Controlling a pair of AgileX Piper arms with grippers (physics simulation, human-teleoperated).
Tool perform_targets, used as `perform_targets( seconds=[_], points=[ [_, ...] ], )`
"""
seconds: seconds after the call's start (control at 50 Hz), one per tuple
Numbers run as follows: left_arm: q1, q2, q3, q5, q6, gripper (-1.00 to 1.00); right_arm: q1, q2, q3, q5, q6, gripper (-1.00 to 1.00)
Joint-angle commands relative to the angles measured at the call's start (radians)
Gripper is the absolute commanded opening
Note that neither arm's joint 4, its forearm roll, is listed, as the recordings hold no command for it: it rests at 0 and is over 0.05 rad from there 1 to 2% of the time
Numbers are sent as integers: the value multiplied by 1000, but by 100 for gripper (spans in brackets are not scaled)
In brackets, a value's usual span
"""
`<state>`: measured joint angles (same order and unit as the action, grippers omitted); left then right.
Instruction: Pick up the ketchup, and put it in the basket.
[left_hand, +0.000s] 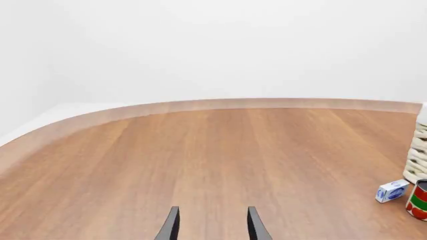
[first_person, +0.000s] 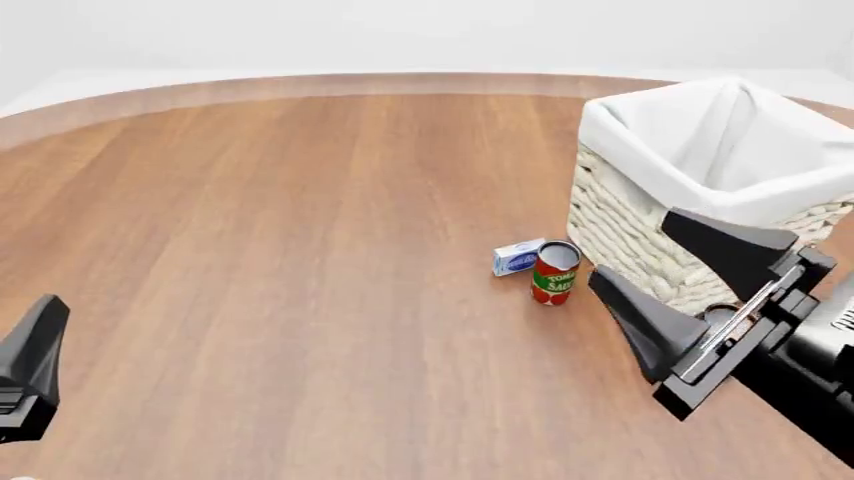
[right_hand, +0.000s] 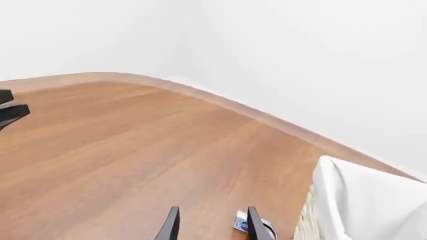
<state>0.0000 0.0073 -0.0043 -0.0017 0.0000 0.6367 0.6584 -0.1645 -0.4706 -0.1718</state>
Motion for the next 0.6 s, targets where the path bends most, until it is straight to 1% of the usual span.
perform_targets(
  seconds=[0.02, 0.08, 0.3, 0.36, 0.52, 0.6],
  points=[
    [0, 0, 0, 0, 0, 100, 118, 149, -10, -108, -30, 100],
    [0, 0, 0, 0, 0, 100, 132, 170, -10, -123, -36, 100],
    [0, 0, 0, 0, 0, 100, 202, 313, -20, -212, -27, 100],
    [0, 0, 0, 0, 0, 100, 239, 373, -40, -236, -26, 100],
    [0, 0, 0, 0, 0, 100, 279, 436, -82, -253, -11, 100],
    [0, 0, 0, 0, 0, 100, 314, 487, -106, -271, 5, 100]
  ],
)
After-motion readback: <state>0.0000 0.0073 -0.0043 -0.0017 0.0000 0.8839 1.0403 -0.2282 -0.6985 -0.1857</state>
